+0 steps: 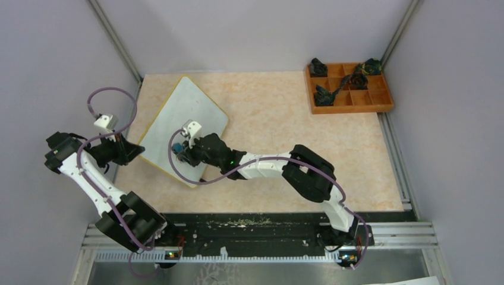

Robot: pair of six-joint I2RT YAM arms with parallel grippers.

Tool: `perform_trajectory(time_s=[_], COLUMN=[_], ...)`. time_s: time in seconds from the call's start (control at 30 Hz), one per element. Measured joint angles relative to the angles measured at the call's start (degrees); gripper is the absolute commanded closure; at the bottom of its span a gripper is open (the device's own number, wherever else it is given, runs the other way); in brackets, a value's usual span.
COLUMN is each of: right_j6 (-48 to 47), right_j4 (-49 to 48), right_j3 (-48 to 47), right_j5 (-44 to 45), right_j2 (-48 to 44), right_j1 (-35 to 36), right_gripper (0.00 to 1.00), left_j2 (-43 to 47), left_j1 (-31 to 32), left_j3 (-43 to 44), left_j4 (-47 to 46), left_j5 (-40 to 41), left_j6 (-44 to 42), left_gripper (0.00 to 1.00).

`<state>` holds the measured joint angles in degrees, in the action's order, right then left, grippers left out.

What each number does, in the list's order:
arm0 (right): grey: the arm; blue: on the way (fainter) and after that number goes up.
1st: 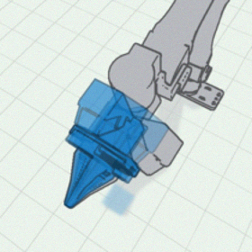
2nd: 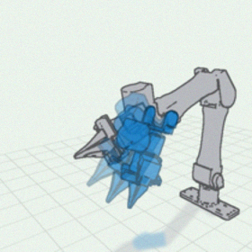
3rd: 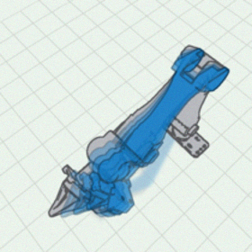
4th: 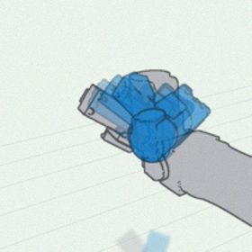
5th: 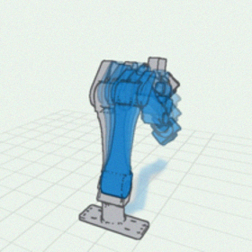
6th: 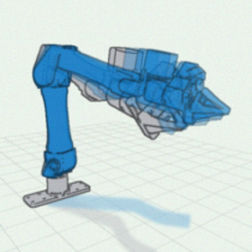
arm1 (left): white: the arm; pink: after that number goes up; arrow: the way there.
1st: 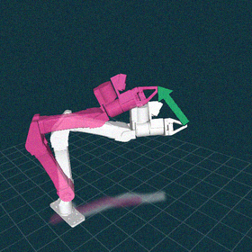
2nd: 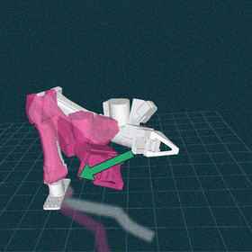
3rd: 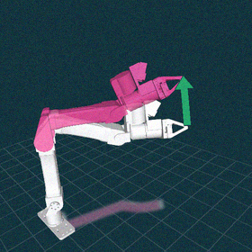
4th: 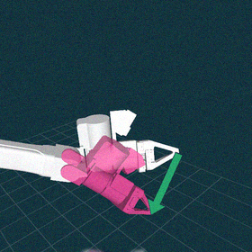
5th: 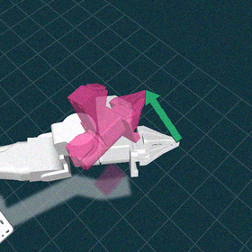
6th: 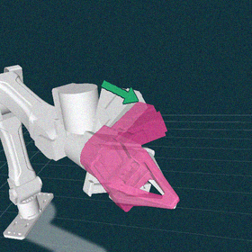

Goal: Erase the whiteboard

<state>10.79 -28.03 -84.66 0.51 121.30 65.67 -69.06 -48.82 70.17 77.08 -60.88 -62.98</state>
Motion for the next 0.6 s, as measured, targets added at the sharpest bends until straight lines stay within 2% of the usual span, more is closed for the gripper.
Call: perform_trajectory(time_s=[0.2, 0.43, 0.6], right_j6=[1.29, 1.38, 1.9], right_j4=[0.61, 3.52, 4.42], right_j3=[5.18, 6.21, 5.77], right_j5=[0.98, 2.29, 1.88], right_j2=[-0.94, -0.9, -0.9], right_j1=[-5.64, -13.2, -12.41], right_gripper=[1.0, 1.0, 1.0], left_j2=[0.37, 0.52, 0.52], left_j1=[0.33, 0.63, 0.7], left_j3=[-0.02, -0.04, -0.13], left_j4=[0.07, 0.61, 0.81], left_j5=[-0.17, -0.24, -0.24], left_j6=[0.0, 0.0, 0.0], left_gripper=[1.0, 1.0, 1.0])
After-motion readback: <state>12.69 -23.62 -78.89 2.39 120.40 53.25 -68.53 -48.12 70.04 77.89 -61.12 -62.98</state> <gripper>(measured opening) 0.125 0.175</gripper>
